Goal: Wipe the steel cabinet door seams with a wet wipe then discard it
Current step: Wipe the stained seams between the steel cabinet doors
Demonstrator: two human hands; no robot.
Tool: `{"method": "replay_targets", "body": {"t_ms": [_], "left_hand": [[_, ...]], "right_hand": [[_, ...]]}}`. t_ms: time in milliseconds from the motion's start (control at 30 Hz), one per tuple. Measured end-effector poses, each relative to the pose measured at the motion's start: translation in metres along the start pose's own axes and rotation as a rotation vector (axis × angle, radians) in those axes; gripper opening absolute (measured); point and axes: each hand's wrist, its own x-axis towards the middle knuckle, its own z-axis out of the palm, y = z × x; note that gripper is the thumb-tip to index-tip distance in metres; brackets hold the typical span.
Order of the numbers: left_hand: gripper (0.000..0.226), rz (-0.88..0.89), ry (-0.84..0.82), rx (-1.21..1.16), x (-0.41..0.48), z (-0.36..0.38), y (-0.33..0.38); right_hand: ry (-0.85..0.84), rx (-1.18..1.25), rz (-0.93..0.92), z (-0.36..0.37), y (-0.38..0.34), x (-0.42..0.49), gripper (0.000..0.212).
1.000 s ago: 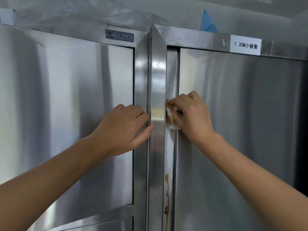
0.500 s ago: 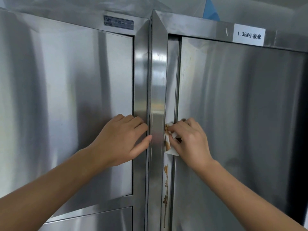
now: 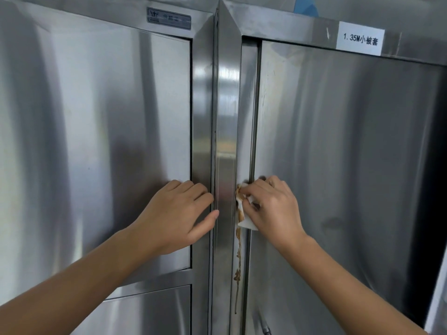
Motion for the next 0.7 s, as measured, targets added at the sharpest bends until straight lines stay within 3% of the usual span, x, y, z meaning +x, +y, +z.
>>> {"method": "replay_targets", "body": {"t_ms": [267,433,700], "left_hand": [[0.045,-0.054,0.004,-0.002,0.000,0.001,-0.007],[0.045,-0.066,0.033,0.018,0.010,-0.007,-0.017],[0.048,-0.028,0.093,0.048,0.045,-0.028,-0.035]], "right_hand": [[0.063,0.052,0.144,0.005,-0.004,0.033,0.021],[0.028,-0.001,0.057,0.005,-0.001,0.011,0.021],[0.165,0.025,0.109,-0.016,0.006,0.104,0.020]]}}
